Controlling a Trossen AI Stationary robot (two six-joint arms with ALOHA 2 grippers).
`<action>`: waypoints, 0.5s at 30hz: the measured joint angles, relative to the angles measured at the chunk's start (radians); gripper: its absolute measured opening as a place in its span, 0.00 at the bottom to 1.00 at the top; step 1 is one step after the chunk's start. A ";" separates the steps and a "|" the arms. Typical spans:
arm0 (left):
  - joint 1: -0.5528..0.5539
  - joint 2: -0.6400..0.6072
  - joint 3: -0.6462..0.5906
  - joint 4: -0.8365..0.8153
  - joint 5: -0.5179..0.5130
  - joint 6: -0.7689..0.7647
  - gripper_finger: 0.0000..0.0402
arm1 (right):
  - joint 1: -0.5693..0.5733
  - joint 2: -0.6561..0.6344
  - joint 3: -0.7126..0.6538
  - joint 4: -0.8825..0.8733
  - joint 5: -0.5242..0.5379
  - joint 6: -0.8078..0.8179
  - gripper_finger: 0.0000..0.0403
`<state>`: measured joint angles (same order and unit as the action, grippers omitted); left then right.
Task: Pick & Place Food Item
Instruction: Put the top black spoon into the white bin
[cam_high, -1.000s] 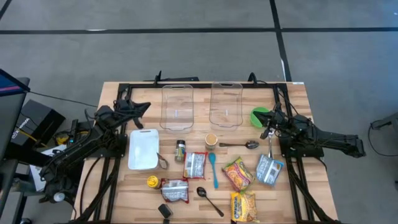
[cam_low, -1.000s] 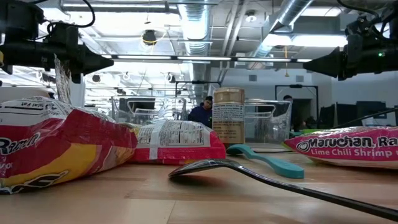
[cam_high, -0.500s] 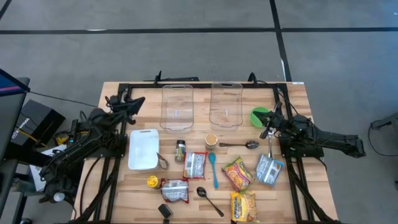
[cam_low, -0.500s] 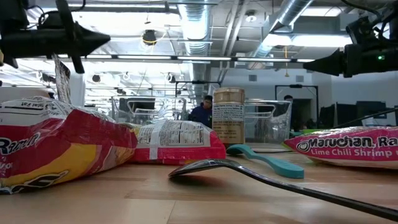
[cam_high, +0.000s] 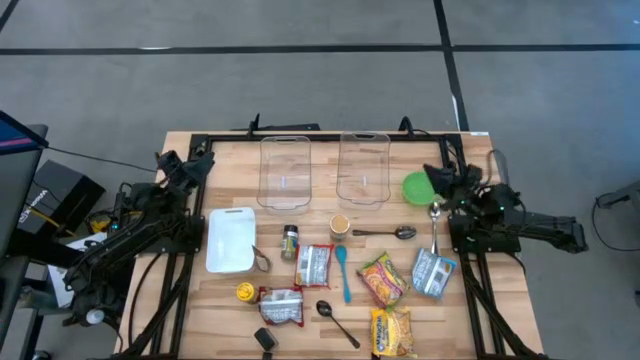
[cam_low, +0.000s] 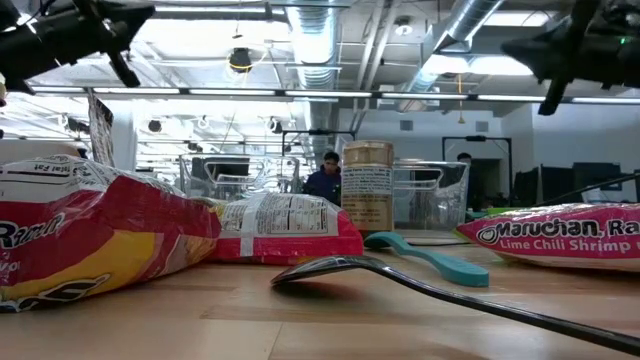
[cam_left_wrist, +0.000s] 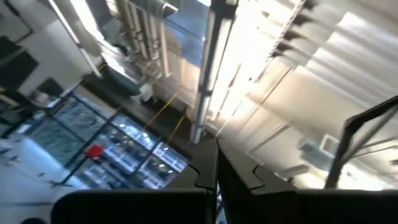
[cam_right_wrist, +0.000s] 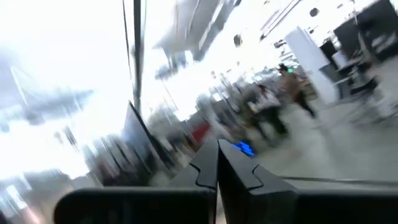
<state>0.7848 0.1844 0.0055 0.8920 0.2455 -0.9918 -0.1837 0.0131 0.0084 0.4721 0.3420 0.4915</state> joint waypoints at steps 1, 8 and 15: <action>0.000 0.000 0.000 0.013 0.009 -0.018 0.00 | 0.000 0.000 0.004 0.005 0.001 0.072 0.00; 0.000 0.000 0.000 0.073 0.124 -0.121 0.00 | 0.000 0.001 0.037 0.006 0.000 0.264 0.00; 0.000 0.000 0.000 0.115 0.146 -0.168 0.00 | 0.000 0.001 0.076 -0.028 -0.025 0.347 0.00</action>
<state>0.7849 0.1841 0.0055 1.0070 0.3920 -1.1603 -0.1833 0.0139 0.0844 0.4444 0.3171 0.8387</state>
